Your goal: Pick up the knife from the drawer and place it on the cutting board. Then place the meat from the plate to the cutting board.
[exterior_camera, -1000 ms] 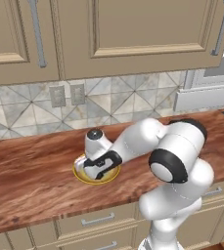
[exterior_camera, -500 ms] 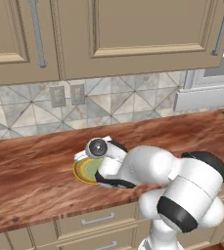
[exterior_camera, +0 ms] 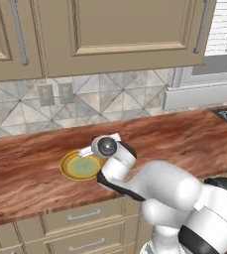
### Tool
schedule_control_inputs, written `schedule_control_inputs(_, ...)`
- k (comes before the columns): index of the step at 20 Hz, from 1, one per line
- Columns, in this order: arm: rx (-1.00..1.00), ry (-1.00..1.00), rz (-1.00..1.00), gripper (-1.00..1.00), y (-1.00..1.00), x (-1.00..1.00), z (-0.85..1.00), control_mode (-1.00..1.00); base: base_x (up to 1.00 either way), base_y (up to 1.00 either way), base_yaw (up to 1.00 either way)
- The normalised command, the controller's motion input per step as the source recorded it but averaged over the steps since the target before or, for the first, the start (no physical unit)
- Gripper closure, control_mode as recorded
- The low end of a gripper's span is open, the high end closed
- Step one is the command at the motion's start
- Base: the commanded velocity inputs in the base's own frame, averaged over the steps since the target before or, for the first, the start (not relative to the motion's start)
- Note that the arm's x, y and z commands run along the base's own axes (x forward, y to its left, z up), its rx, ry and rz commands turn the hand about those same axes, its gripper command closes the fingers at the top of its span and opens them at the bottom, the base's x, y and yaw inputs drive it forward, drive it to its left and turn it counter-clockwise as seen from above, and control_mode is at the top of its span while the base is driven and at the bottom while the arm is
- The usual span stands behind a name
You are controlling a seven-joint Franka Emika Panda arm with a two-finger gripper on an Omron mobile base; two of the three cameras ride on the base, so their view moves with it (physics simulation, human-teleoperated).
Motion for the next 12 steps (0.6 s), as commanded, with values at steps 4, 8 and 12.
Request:
schedule_control_inputs(4, 0.0, 0.0, 0.0, 1.0, 0.0, 0.0, 0.0, 1.0, -0.49, -1.0, -0.13)
schedule_control_inputs(8, 0.0, 0.0, 0.0, 1.0, 0.0, 0.0, 0.0, 1.0, -0.29, -1.0, -0.13)
schedule_control_inputs(12, 0.0, 0.0, 0.0, 1.0, 0.0, 0.0, 0.0, 1.0, 0.0, -1.0, -0.16)
